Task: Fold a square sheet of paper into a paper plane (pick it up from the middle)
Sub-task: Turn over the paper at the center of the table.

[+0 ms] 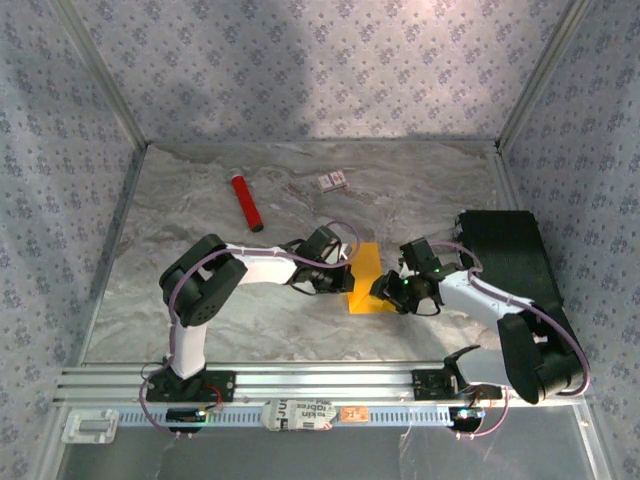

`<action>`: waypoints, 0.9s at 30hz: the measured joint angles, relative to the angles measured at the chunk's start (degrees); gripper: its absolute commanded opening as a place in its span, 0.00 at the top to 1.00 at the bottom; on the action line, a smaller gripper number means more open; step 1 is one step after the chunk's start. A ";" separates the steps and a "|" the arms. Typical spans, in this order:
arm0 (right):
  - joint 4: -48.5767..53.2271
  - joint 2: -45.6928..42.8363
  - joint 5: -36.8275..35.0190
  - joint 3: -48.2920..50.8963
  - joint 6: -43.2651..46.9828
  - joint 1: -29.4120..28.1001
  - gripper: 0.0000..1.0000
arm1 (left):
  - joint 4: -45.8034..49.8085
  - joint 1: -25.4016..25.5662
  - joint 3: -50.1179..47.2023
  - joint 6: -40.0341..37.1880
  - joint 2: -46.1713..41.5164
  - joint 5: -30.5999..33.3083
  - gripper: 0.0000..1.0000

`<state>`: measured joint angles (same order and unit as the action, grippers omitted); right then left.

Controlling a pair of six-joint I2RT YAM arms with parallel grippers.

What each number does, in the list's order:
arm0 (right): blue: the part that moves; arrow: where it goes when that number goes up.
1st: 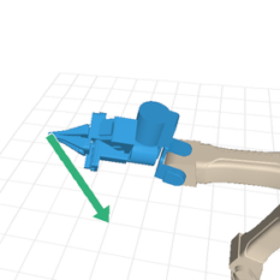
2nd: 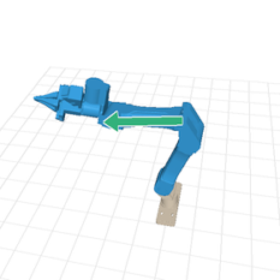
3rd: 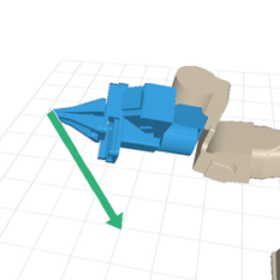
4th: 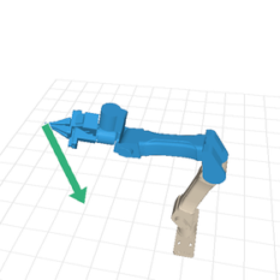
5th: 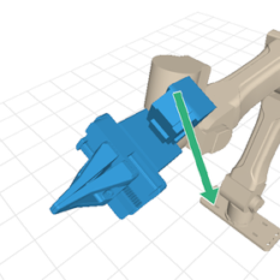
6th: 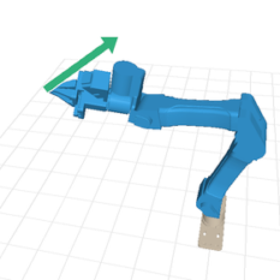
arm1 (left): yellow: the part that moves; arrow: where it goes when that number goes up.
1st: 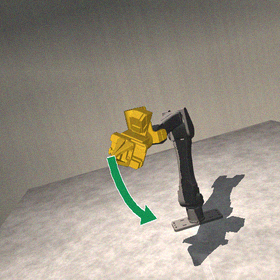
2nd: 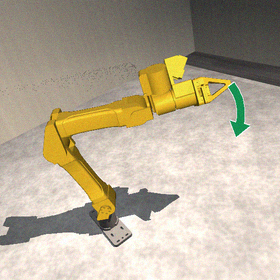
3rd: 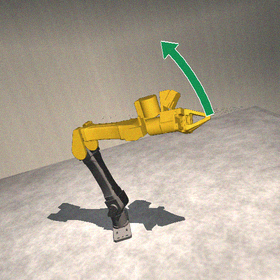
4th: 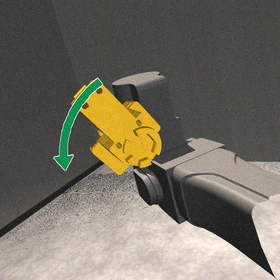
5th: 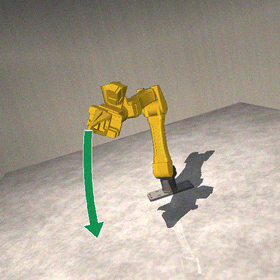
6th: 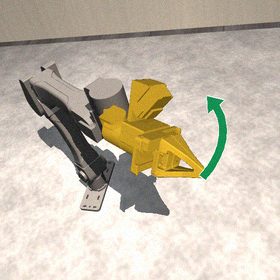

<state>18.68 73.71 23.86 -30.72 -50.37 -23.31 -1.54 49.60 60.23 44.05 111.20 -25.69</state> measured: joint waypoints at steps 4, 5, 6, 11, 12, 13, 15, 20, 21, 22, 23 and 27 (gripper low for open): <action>0.42 0.02 -0.57 0.04 0.09 -0.09 0.53 | -0.02 0.00 0.00 0.00 0.00 0.00 0.96; 0.37 0.11 -0.52 0.04 0.09 -0.09 0.53 | -0.02 0.00 0.00 0.00 0.00 0.00 0.96; 0.15 0.28 -0.44 0.07 0.07 -0.09 0.53 | -0.02 0.00 0.00 0.00 0.00 0.00 0.95; -2.93 1.66 0.85 0.44 0.00 -0.46 0.52 | -0.02 0.00 0.00 0.00 0.00 -0.02 0.96; -3.43 1.68 1.01 0.46 0.00 -0.46 0.52 | -0.02 0.00 0.00 0.00 0.00 -0.02 0.95; -4.07 1.84 1.07 0.46 0.00 -0.46 0.52 | -0.02 0.00 0.00 0.00 0.00 -0.02 0.95; -5.29 2.38 1.53 0.46 0.02 -0.31 0.52 | -0.02 0.00 0.00 0.00 0.00 -0.02 0.95; -8.02 3.89 3.37 0.42 0.04 0.17 0.51 | -0.02 0.00 0.00 0.00 0.00 -0.02 0.96; -8.72 3.98 3.67 0.42 0.04 0.22 0.51 | -0.02 0.00 0.00 0.00 0.00 -0.02 0.96; -9.62 3.98 4.04 0.46 0.02 0.35 0.50 | -0.02 0.00 0.00 0.00 0.00 -0.02 0.96; -10.43 3.98 4.22 0.46 0.02 0.57 0.51 | -0.02 0.00 0.00 0.00 0.00 -0.02 0.96; -12.57 3.96 4.92 0.46 0.09 2.10 0.51 | 0.04 0.00 0.04 -0.02 0.00 -0.07 0.96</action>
<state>6.11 77.67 28.77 -30.26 -50.28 -21.21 -1.50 49.60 60.27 44.03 111.20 -25.76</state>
